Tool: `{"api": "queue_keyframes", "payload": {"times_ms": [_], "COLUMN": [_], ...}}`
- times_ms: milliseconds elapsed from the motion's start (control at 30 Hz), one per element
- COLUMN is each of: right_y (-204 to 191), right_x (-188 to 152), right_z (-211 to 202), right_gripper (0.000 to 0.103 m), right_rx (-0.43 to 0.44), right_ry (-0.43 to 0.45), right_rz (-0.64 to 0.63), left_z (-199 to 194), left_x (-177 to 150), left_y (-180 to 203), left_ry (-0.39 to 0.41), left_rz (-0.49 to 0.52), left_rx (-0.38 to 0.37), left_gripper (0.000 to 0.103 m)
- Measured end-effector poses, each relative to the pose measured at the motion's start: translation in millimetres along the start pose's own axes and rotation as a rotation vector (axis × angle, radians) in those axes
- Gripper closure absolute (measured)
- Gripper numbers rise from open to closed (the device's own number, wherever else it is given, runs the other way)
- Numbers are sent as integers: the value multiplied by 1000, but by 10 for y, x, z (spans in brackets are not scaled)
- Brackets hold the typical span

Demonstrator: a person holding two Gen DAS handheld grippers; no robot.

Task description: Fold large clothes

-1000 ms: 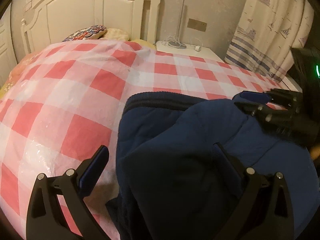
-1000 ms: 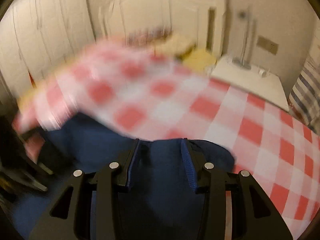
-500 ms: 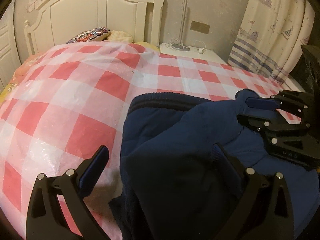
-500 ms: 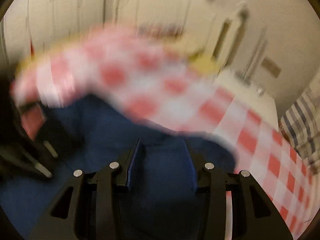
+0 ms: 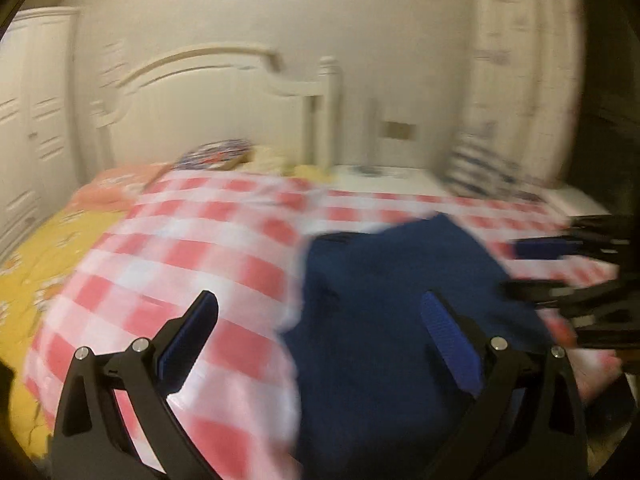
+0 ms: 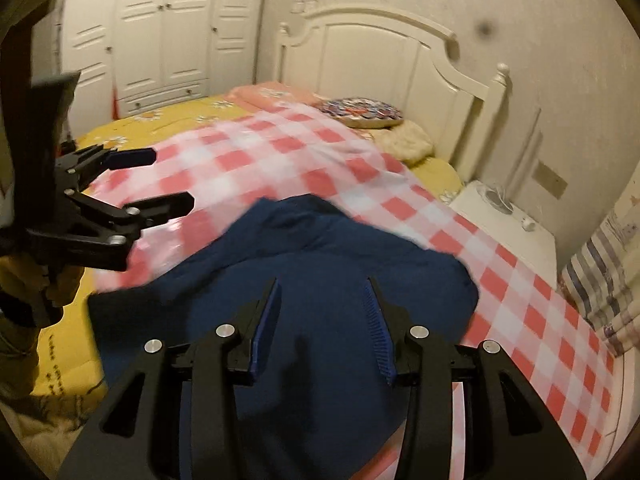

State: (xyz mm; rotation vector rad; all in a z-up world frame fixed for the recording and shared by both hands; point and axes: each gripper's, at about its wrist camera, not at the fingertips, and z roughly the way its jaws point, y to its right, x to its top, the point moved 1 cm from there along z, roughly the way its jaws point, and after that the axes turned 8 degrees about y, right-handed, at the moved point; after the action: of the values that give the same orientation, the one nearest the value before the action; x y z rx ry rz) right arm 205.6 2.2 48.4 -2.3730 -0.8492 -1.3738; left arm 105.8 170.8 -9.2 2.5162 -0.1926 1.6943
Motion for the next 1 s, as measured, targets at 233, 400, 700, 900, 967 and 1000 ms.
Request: {"api": "queue_keyframes", "payload": {"times_ms": [233,400,700,900,967,1000], "right_y": [-358,-300,-399,-351,-365,-367], "right_x": [-611,-691,-636,-989,-980,-982], "right_z": [101,147,-333,-233,-207,-196], "right_gripper": [57,56,57,56,56,56], "right_rx": [-54,-28,-78,-78,-83,-86], "right_ry": [-49,-37,8,15,10,11], "right_rz": [-73,-12,-29,59,37,33], "left_z": [320,358,297,284,276,273], "left_x": [-807,-906,-939,-976,-990,-996], "left_y": [295,208,176,179,178,179], "left_ry": [-166,-170,-155,-154,-154,-153], "left_rz": [18,-55,-71,-72,-75,-75], "left_rx": [-48,-65,-63,-60,-60,-62], "left_gripper": [2,2,2,2,2,2]}}
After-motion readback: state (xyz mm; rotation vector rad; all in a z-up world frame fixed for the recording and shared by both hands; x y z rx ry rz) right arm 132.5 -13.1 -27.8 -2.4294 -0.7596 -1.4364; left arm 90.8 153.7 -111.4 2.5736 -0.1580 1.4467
